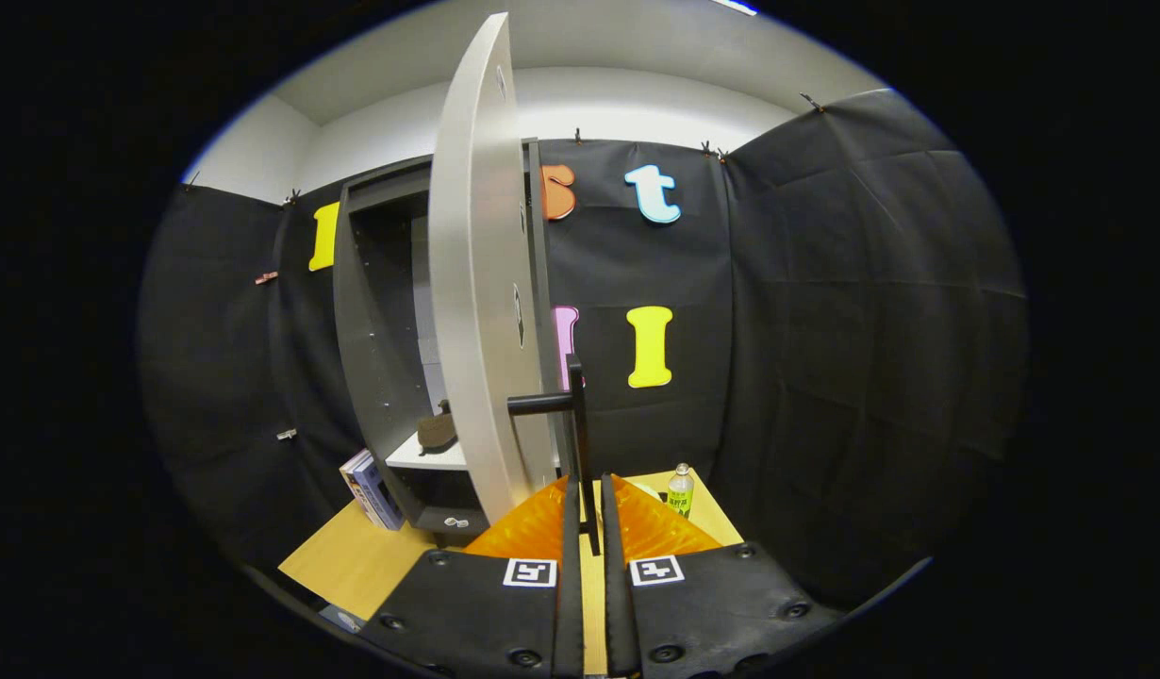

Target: Open the shoe cabinet door, grab the shoes and put them into the shoe cabinet, then close the shoe cabinet door.

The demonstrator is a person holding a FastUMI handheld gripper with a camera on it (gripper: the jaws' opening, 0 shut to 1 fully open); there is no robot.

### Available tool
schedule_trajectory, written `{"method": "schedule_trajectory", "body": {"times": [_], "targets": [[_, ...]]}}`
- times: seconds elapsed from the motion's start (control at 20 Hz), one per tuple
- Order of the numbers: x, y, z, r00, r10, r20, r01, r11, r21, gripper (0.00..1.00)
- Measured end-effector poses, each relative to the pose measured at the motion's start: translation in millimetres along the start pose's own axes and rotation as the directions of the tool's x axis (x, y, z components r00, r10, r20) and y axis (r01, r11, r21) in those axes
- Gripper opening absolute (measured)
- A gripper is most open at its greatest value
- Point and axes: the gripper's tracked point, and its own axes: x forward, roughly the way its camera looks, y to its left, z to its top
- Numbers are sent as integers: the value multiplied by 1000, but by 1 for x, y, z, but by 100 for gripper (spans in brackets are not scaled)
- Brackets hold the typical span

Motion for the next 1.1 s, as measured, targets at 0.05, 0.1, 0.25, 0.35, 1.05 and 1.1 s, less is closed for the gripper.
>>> {"method": "schedule_trajectory", "body": {"times": [0.05,0.1,0.25,0.35,1.05,1.1], "targets": [[0,-1,1,1000,-7,9,7,1000,-6,14],[-1,-4,3,1000,-13,15,13,1000,-7,16],[-5,5,9,999,-5,51,4,1000,5,14],[-4,11,12,997,20,74,-19,1000,-8,14],[-27,81,-76,926,241,-289,-257,966,-20,14],[-32,83,-85,914,240,-328,-259,966,-15,14]]}}
